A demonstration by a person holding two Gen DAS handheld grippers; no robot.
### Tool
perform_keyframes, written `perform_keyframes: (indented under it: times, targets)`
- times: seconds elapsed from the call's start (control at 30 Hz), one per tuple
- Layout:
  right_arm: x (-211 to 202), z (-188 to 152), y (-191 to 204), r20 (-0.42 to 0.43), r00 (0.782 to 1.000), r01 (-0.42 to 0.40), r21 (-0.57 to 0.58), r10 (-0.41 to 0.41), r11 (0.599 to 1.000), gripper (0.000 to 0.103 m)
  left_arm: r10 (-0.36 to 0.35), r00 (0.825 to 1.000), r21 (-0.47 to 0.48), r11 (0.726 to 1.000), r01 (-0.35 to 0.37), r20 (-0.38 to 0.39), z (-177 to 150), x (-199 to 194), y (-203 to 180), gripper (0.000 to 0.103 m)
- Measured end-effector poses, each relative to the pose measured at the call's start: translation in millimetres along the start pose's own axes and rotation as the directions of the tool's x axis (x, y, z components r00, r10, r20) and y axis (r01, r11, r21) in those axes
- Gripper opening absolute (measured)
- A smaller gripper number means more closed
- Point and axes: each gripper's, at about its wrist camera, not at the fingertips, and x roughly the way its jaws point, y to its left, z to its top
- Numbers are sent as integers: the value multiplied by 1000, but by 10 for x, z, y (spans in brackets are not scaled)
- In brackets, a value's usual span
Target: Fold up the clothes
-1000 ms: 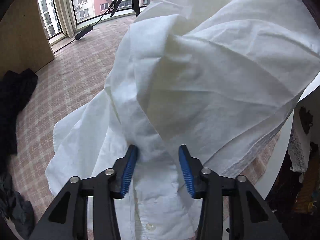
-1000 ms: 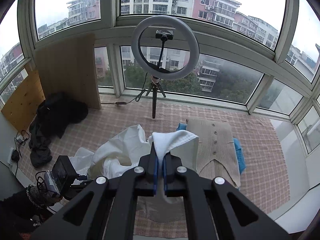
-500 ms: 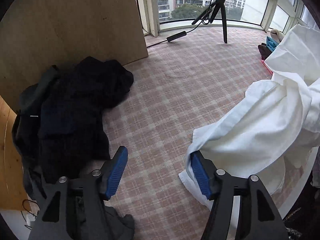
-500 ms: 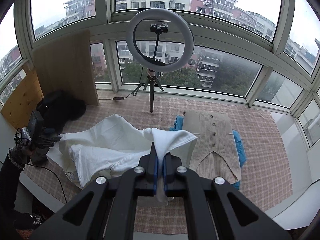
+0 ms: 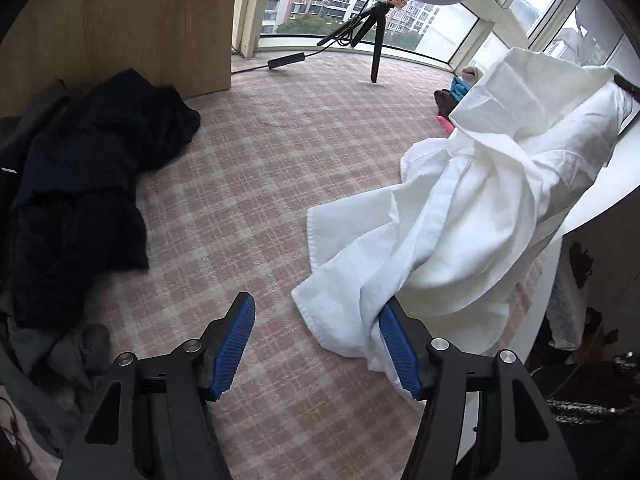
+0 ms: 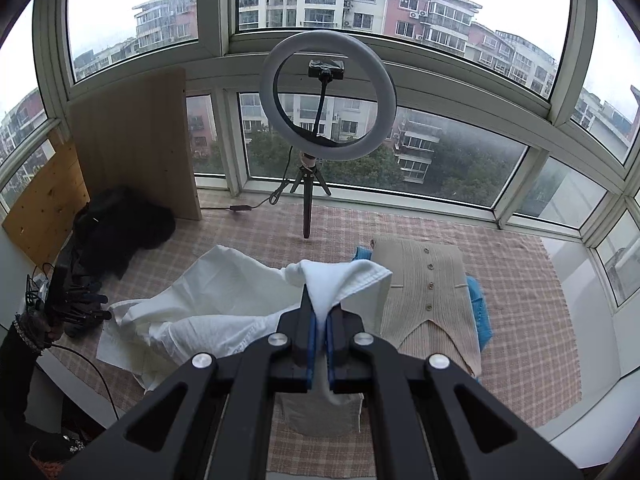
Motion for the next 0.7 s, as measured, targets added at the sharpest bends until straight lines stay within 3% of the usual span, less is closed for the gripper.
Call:
perform_keyframes:
  times: [0.07, 0.13, 0.17, 0.27, 0.53, 0.57, 0.6, 0.7]
  targets:
    - [5, -2, 17, -3, 1000, 3, -6, -3, 1000, 4, 61, 998, 37, 997, -61, 2, -72, -29, -142, 50]
    - [11, -13, 33, -7, 1000, 7, -14, -7, 1000, 4, 153, 988, 108, 982, -156, 31, -152, -103, -340, 50]
    - [15, -7, 31, -8, 1000, 5, -14, -5, 1000, 4, 149, 988, 120, 981, -154, 48, -160, -152, -421, 52]
    - [25, 8, 24, -9, 1000, 0, -15, 0, 1000, 4, 28, 995, 121, 992, -40, 97, -103, -292, -638, 53]
    - [27, -13, 31, -8, 1000, -10, -22, 10, 1000, 4, -96, 993, 240, 968, 79, 62, 374, 201, -1381, 53]
    - [30, -22, 22, -9, 1000, -8, -20, 8, 1000, 4, -83, 994, 242, 968, 64, 67, 416, 250, -1423, 39]
    - [34, -30, 12, -10, 1000, -7, -19, 7, 1000, 4, -62, 995, 239, 970, 43, 74, 458, 292, -1451, 5]
    - [70, -69, -44, -20, 1000, 9, -11, -9, 1000, 4, -2, 988, 231, 972, -34, 154, 565, 175, -1420, 1]
